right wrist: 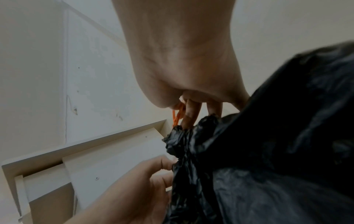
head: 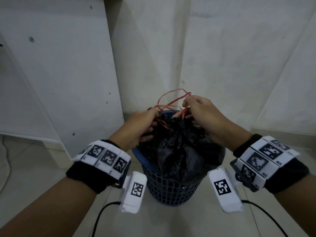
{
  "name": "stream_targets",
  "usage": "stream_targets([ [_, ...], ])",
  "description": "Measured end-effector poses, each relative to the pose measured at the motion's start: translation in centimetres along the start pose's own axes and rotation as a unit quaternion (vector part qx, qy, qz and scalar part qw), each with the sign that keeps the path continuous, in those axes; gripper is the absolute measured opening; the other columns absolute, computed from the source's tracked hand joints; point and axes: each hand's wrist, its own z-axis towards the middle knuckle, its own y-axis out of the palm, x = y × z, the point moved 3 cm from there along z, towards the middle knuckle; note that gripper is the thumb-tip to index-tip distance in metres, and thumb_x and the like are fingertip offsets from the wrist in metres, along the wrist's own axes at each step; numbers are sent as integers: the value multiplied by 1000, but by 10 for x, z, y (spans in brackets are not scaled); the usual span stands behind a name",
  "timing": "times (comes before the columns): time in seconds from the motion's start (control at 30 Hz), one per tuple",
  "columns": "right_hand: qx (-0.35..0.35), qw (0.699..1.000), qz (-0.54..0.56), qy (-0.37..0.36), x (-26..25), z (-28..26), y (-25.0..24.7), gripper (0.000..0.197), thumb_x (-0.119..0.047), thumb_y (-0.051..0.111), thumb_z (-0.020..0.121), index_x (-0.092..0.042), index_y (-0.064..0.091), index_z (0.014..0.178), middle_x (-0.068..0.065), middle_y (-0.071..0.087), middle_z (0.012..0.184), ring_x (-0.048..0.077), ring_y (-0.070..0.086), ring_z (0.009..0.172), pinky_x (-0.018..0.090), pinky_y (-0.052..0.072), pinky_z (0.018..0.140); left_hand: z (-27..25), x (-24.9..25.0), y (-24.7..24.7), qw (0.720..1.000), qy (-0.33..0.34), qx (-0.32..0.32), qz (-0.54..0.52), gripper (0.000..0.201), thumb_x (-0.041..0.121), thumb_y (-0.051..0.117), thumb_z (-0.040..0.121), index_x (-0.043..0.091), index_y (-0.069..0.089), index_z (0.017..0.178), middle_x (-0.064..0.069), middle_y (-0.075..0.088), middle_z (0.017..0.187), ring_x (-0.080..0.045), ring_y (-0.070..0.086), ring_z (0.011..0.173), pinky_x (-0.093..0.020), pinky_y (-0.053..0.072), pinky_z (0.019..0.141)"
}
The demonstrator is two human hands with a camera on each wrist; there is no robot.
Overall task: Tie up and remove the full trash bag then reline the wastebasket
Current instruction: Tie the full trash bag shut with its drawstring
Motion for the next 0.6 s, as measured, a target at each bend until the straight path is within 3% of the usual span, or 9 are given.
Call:
stream_targets([
  [0.07, 2, 1000, -6, 0, -2, -1, -2, 32, -28, 35, 104, -19, 50, 78, 0, 73, 74, 5, 57, 51, 9, 38, 42, 0, -2, 1, 990, -24, -5, -140, 12, 31, 66, 91, 21, 64, 86, 4, 58, 78, -10, 51, 69, -27, 53, 69],
  [0.13, 2, 1000, -6, 4, -2, -1, -3, 36, -25, 32, 104, -17, 52, 75, -1, 72, 75, 12, 55, 59, 18, 42, 52, 4, 0, 0, 973, 11, 14, -232, 9, 26, 66, 95, 18, 66, 90, 3, 62, 81, -9, 56, 71, -23, 53, 69],
  [0.23, 9, 1000, 8, 21, -2, 0, -4, 37, -23, 29, 100, -15, 54, 74, 4, 73, 84, 18, 53, 65, 30, 42, 68, 4, 9, 1, 935, 82, 36, -343, 19, 23, 50, 106, 13, 65, 99, -2, 67, 92, -12, 64, 80, -22, 55, 75],
  [0.33, 33, 998, 44, 27, -4, 2, -3, 31, -25, 25, 98, -18, 42, 73, 12, 73, 89, 18, 48, 60, 29, 39, 64, -2, 17, 6, 905, 110, 25, -410, 21, 22, 39, 109, 14, 57, 103, -4, 63, 89, -17, 69, 77, -26, 59, 74],
  [0.47, 40, 998, -24, -35, -2, 4, -4, 29, -24, 28, 102, -13, 47, 82, 12, 73, 86, -1, 49, 45, 24, 38, 56, -14, 27, 15, 929, 161, 23, -331, 25, 26, 39, 109, 19, 61, 101, 0, 56, 84, -12, 62, 65, -24, 54, 68],
  [0.53, 32, 988, -117, -92, 1, 6, -3, 33, -27, 30, 105, -16, 46, 79, 5, 68, 78, -4, 51, 51, 19, 38, 56, -19, 31, 18, 949, 215, 8, -228, 25, 24, 44, 108, 21, 68, 101, 3, 56, 87, -9, 58, 62, -22, 52, 65],
  [0.6, 18, 969, -196, -150, 4, 7, -1, 32, -27, 33, 106, -14, 49, 82, 1, 63, 73, 1, 55, 60, 23, 40, 61, -22, 32, 20, 961, 254, -11, -107, 22, 25, 52, 105, 21, 74, 106, 7, 60, 86, -6, 56, 62, -20, 51, 65],
])
